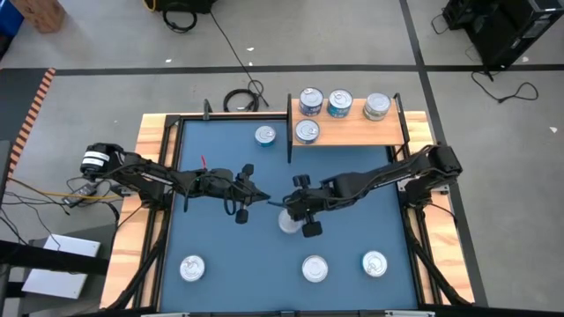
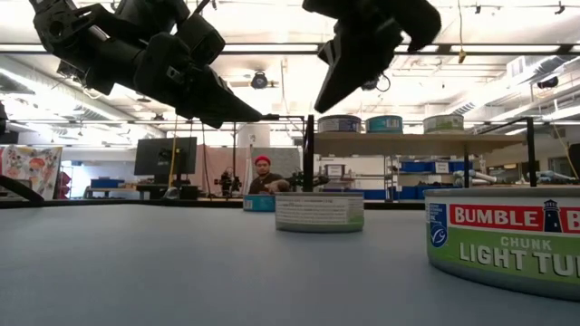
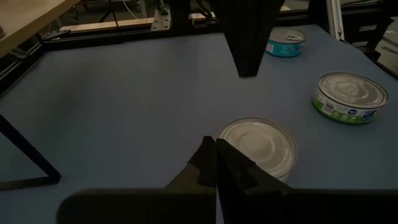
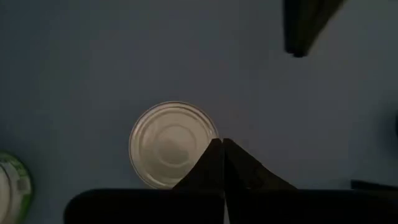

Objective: Stack canned seafood by type on shelf
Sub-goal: Put the left green tuna can on the shelf aligned with the other green tuna cans on the shelf, then put the center green tuna can on the shelf aligned with the other green tuna cans on the shelf

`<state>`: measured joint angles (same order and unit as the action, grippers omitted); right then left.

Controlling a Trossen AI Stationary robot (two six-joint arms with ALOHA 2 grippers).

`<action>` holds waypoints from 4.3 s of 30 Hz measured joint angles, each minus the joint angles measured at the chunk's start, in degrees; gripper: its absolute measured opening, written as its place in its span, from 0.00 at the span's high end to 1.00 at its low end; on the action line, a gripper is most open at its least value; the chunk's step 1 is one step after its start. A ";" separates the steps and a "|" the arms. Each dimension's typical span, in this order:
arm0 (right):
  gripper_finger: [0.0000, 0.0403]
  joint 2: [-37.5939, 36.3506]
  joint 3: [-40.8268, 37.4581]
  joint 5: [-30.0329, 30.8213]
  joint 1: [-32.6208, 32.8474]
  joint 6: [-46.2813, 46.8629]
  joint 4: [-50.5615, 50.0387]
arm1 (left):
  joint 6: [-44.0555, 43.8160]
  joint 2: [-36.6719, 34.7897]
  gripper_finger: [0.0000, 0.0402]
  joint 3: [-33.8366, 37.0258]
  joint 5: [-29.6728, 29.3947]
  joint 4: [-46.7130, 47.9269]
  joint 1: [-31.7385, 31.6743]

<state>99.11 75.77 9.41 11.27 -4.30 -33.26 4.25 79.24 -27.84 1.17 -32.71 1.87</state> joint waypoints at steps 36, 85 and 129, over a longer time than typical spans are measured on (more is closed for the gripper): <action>0.77 12.16 -3.13 6.74 8.97 -19.34 0.66 | 0.00 0.00 1.00 -0.06 -0.13 0.77 0.09; 1.00 6.69 1.16 -15.64 -3.61 11.15 3.76 | -0.13 14.25 1.00 -2.13 4.08 -3.48 0.11; 0.82 6.63 1.22 -6.30 -8.52 11.33 5.69 | 1.34 15.19 1.00 -3.20 2.74 -1.95 0.00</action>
<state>105.73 76.99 3.11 2.74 7.03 -27.57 5.59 94.43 -31.05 3.91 -34.66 1.87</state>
